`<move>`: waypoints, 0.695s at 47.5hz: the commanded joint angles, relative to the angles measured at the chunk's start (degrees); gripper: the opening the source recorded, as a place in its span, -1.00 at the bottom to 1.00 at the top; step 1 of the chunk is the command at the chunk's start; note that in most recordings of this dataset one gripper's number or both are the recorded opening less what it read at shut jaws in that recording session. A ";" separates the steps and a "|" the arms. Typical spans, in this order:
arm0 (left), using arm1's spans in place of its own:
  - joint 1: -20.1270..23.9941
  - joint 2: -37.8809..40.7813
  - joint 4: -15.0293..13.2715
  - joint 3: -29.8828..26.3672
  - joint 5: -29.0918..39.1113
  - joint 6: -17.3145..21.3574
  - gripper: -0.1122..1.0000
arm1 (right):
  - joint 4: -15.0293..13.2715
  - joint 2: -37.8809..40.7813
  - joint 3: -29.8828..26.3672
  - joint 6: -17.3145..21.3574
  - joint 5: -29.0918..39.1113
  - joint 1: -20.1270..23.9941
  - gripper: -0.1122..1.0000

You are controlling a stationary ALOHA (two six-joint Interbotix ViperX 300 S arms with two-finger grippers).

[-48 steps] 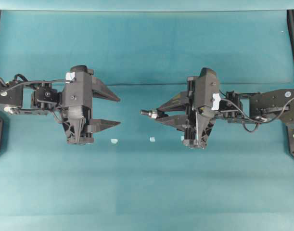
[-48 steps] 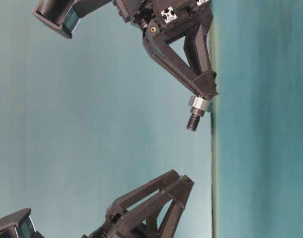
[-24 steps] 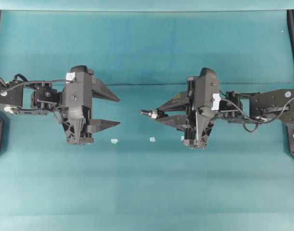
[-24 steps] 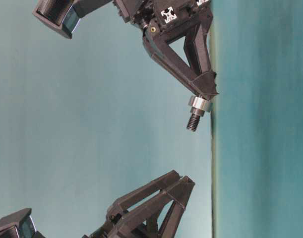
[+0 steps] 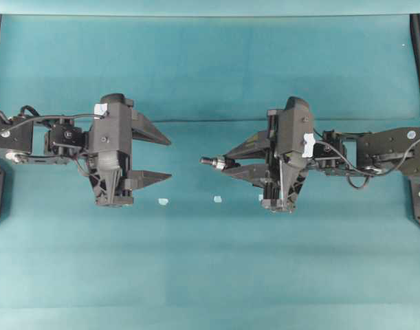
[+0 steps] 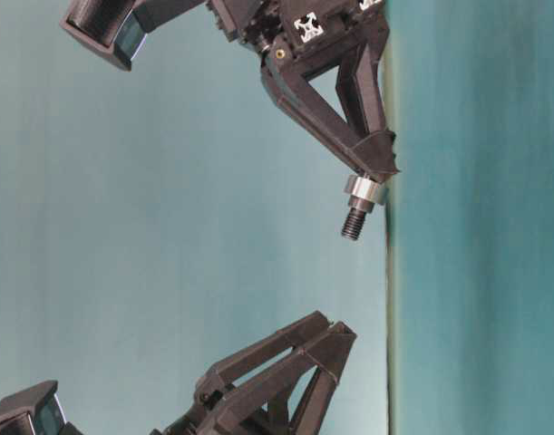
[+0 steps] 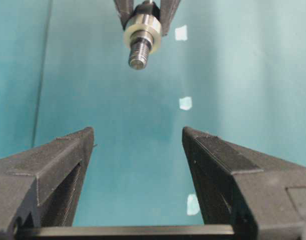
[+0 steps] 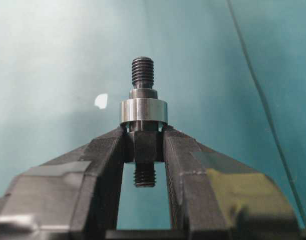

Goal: Insert the washer onto the shaft with both hands.

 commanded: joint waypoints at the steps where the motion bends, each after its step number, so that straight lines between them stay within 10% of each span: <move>1: -0.18 -0.70 0.09 -0.53 -0.18 -0.09 0.61 | 0.09 -0.97 -0.35 0.26 -0.44 0.09 -0.79; 33: -0.09 -0.70 0.09 -0.53 0.88 -0.09 0.61 | 0.09 -0.97 -0.18 0.44 -0.35 0.18 -0.79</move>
